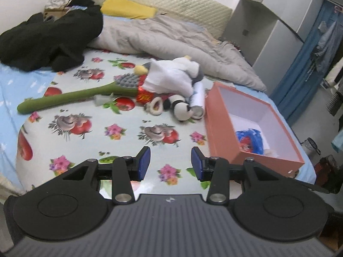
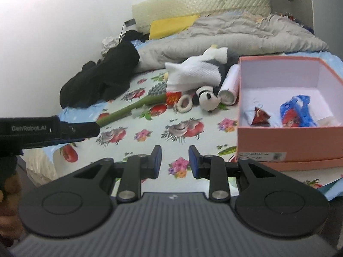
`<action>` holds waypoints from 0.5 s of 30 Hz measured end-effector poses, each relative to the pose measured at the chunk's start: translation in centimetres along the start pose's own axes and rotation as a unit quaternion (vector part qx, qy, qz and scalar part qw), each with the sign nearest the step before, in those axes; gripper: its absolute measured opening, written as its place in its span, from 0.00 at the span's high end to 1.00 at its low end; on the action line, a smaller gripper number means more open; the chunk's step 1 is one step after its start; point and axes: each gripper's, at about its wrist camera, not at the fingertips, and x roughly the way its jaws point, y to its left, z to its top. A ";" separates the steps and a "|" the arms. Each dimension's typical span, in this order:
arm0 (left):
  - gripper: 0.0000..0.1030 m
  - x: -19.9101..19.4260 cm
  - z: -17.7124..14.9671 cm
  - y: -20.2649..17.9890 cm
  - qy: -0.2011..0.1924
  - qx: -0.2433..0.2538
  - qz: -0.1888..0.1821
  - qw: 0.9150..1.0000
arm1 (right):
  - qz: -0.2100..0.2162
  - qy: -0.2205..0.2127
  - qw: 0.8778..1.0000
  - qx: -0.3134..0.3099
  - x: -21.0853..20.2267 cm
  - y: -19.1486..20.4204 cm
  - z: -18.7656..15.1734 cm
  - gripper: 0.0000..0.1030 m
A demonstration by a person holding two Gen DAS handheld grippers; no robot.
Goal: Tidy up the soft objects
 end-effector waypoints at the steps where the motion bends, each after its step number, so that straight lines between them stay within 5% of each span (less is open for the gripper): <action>1: 0.54 0.3 0.0 0.5 0.002 -0.003 0.002 1.000 | 0.000 0.003 1.000 -0.001 0.5 0.2 -0.1 0.69; 15: 0.54 8.0 2.5 5.5 0.025 -0.038 0.012 0.999 | -0.004 0.014 0.999 -0.038 6.7 2.1 1.1 0.69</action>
